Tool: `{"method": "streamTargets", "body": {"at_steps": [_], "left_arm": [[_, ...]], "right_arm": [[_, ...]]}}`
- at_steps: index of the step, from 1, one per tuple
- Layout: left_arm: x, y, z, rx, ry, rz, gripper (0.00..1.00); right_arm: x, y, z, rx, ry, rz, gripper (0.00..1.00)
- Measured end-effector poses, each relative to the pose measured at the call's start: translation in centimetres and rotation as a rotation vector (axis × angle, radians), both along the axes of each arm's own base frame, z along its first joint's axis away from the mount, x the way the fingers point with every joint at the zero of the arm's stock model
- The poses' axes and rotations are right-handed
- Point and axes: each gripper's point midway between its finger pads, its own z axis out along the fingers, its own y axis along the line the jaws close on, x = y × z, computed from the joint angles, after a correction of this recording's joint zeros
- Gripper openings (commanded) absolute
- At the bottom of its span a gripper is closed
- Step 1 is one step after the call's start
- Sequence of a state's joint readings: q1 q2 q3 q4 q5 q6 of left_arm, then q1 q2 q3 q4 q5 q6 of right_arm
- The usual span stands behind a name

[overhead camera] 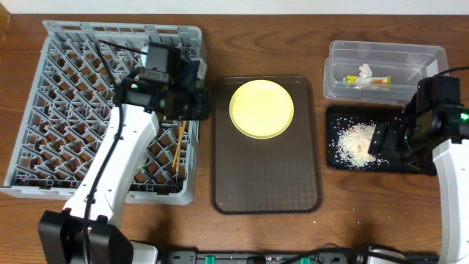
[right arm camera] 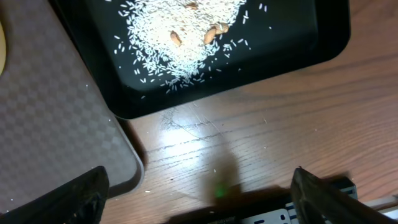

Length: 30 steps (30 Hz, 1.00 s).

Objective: Sort waste into correct bins and load items into the dishwasher

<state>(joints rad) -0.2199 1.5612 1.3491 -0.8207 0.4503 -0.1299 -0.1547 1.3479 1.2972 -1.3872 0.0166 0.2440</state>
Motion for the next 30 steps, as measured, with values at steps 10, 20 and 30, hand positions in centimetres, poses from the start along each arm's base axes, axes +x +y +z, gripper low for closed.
{"method": "streamTargets", "body": {"at_steps": [10, 20, 30], "left_arm": [[0.1, -4.3, 0.9, -0.005, -0.095, -0.099, 0.74], [2.8, -9.1, 2.4, 0.12, -0.358, -0.094, 0.72], [0.4, -16.6, -8.6, 0.412, -0.367, -0.447, 0.74]], "right_arm": [[0.0, 0.0, 0.0, 0.002, 0.0, 0.005, 0.98], [0.0, 0.0, 0.0, 0.002, -0.001, 0.005, 0.99], [0.0, 0.1, 0.0, 0.002, -0.001, 0.005, 0.99]]}}
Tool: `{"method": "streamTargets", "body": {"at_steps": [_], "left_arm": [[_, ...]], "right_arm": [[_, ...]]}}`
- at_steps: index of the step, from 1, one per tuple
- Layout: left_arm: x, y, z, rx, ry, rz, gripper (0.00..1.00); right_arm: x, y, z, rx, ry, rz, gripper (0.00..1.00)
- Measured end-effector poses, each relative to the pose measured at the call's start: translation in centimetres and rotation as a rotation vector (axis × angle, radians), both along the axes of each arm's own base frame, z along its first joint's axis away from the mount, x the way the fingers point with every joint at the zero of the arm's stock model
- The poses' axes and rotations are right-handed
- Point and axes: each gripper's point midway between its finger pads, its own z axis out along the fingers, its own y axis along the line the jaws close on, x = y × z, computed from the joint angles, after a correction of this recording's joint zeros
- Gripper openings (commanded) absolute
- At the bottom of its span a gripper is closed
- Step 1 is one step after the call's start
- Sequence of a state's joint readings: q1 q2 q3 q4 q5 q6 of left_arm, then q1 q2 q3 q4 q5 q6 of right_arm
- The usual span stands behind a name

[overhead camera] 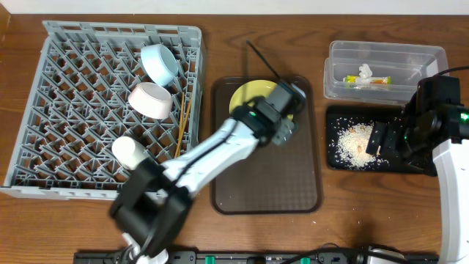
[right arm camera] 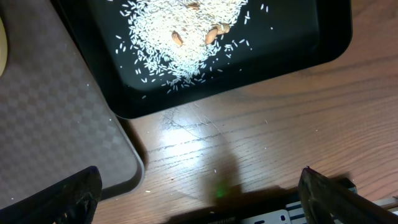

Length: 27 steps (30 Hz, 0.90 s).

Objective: Sort waste into correct bins and load items into the dishwasher

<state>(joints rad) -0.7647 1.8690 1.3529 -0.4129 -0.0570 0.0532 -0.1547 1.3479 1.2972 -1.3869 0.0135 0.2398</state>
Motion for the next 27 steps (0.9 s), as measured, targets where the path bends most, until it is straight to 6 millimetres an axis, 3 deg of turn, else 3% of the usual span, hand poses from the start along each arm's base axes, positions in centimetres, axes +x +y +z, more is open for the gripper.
{"method": "streamTargets", "body": {"at_steps": [3, 7, 9, 14, 18, 20, 27], "left_arm": [[-1.3, -1.0, -3.7, 0.084, 0.04, -0.078, 0.74], [-2.7, -1.5, -6.9, 0.15, 0.081, -0.134, 0.73], [-3.1, -1.7, -8.0, 0.172, 0.095, -0.148, 0.61], [-2.1, -1.5, -8.2, 0.225, 0.042, -0.134, 0.29], [-0.2, -0.2, -8.5, 0.332, -0.044, -0.076, 0.19], [0.7, 0.7, -8.6, 0.396, -0.086, -0.042, 0.09], [1.5, 2.3, -8.9, 0.498, -0.141, 0.001, 0.08]], "right_arm": [[0.0, 0.0, 0.0, 0.0, 0.0, 0.0, 0.99], [0.0, 0.0, 0.0, 0.0, -0.001, 0.0, 0.99], [0.0, 0.0, 0.0, 0.0, -0.001, 0.0, 0.99], [0.1, 0.1, 0.0, 0.007, -0.004, 0.001, 0.99], [0.2, 0.2, 0.0, 0.014, -0.01, 0.002, 0.99], [0.2, 0.3, 0.0, 0.016, -0.011, 0.002, 0.99], [0.2, 0.3, 0.0, 0.017, -0.01, 0.002, 0.99]]}}
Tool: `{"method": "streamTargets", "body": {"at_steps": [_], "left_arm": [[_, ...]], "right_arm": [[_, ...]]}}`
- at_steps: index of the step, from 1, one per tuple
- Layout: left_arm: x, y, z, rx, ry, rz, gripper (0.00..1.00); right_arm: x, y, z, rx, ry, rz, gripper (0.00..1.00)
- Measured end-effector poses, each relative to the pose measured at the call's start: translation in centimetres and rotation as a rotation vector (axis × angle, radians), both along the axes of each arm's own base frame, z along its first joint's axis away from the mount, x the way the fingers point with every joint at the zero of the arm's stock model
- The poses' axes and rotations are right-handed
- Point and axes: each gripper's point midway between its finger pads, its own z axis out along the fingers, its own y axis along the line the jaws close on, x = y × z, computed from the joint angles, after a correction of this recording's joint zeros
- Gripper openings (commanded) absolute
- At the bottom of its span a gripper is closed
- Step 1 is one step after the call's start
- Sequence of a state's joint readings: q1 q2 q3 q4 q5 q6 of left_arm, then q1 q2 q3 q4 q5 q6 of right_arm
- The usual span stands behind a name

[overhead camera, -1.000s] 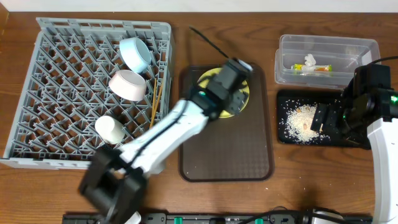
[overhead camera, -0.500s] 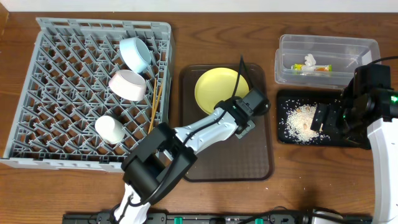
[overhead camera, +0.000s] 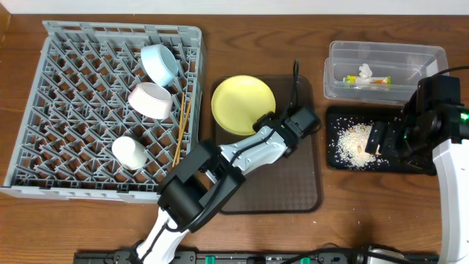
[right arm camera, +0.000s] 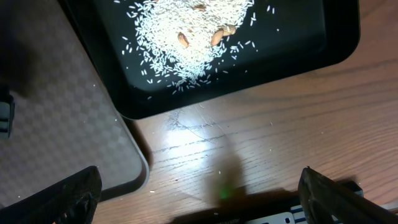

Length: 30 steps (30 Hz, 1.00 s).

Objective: Sort waste into correct bins and load items into the dishwasher

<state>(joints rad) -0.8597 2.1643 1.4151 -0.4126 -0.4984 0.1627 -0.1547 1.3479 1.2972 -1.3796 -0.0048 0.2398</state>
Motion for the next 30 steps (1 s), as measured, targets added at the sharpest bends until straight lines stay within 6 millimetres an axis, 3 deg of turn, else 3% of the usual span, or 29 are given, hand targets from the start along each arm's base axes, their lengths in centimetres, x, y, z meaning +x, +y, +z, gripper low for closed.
{"method": "streamTargets", "body": {"at_steps": [12, 16, 21, 24, 30], "left_arm": [[-0.3, 2.4, 0.6, 0.209, -0.078, -0.027, 0.08], [-0.2, 2.5, 1.8, 0.256, -0.132, -0.031, 0.08], [0.2, 2.6, 5.8, 0.25, -0.215, -0.017, 0.07], [0.4, 2.6, 9.8, 0.192, -0.277, 0.001, 0.08], [0.1, 3.1, 14.7, 0.052, -0.308, 0.03, 0.08]], "right_arm": [[0.1, 0.0, 0.0, -0.001, -0.005, 0.0, 0.99], [0.1, 0.0, 0.0, -0.001, -0.005, 0.0, 0.99], [0.1, 0.0, 0.0, -0.001, -0.005, 0.0, 0.98], [0.1, 0.0, 0.0, -0.001, -0.005, 0.0, 0.98], [0.1, 0.0, 0.0, -0.001, -0.005, 0.0, 0.99]]}}
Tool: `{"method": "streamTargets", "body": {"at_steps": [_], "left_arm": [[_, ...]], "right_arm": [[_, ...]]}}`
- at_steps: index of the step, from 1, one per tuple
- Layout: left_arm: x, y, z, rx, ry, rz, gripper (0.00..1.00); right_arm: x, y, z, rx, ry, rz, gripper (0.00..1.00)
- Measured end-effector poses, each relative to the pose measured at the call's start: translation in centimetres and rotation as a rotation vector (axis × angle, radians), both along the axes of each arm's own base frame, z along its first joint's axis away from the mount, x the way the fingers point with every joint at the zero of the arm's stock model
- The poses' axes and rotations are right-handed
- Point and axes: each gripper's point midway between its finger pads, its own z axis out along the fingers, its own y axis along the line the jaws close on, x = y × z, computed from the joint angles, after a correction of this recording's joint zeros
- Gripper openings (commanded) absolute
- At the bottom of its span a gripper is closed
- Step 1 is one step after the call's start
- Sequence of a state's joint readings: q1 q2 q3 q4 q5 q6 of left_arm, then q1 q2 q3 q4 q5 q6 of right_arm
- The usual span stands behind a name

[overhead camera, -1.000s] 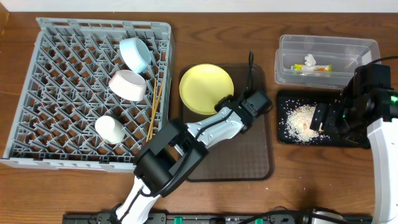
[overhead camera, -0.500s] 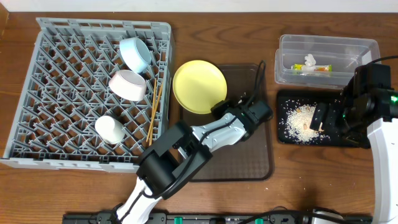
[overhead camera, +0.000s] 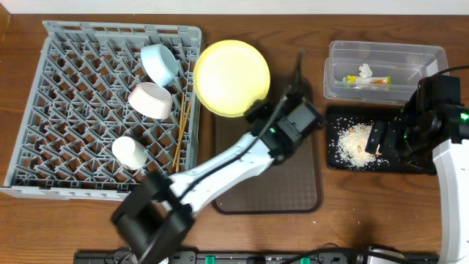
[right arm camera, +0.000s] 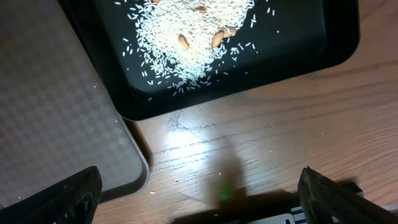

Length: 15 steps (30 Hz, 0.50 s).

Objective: Sort waste into correct bins and load items into the dishwasher

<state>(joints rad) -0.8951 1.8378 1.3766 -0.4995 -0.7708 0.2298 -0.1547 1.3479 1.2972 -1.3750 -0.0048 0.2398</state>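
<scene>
A yellow plate [overhead camera: 229,77] is raised and tilted over the gap between the grey dish rack [overhead camera: 44,110] and the brown tray [overhead camera: 267,176]. My left gripper [overhead camera: 258,111] is shut on its lower right rim. The rack holds a blue bowl [overhead camera: 161,62], a pink bowl [overhead camera: 150,99], a white cup [overhead camera: 130,152] and chopsticks [overhead camera: 179,136]. At the right, my right gripper [overhead camera: 382,139] hangs wide open over the black tray [overhead camera: 410,165]. Nothing is between its fingers, and its wrist view shows it [right arm camera: 199,190] above bare wood.
The black tray [right arm camera: 311,43] carries a heap of rice [right arm camera: 186,37] with a few nuts. Behind it stands a clear bin [overhead camera: 385,70] with wrappers inside. The left arm stretches diagonally across the brown tray from the front left.
The yellow plate was lying over the brown tray's back left corner; now it is higher, tilted and further back left, in my left gripper. The right arm has not moved.
My left gripper was over the rack's right side while the plate lay flat in the brown tray. Then it was at the plate's right rim. Then the plate overhung the tray's left edge. Now it is lifted beside the rack. The right gripper stayed open throughout.
</scene>
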Motion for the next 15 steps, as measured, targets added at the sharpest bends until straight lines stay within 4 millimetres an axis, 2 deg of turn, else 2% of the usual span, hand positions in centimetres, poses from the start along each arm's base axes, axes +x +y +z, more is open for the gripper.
{"method": "streamTargets", "body": {"at_steps": [3, 8, 15], "left_arm": [[0.1, 1.4, 1.4, -0.098, 0.022, 0.039, 0.08], [0.9, 4.1, 2.5, -0.301, 0.09, 0.129, 0.08], [1.7, 6.2, 4.6, -0.641, 0.184, 0.196, 0.07]], "right_arm": [[0.0, 0.0, 0.0, 0.0, 0.0, 0.0, 0.99], [0.0, 0.0, 0.0, 0.0, 0.001, 0.0, 0.98], [0.0, 0.0, 0.0, 0.0, 0.001, 0.0, 0.98]]}}
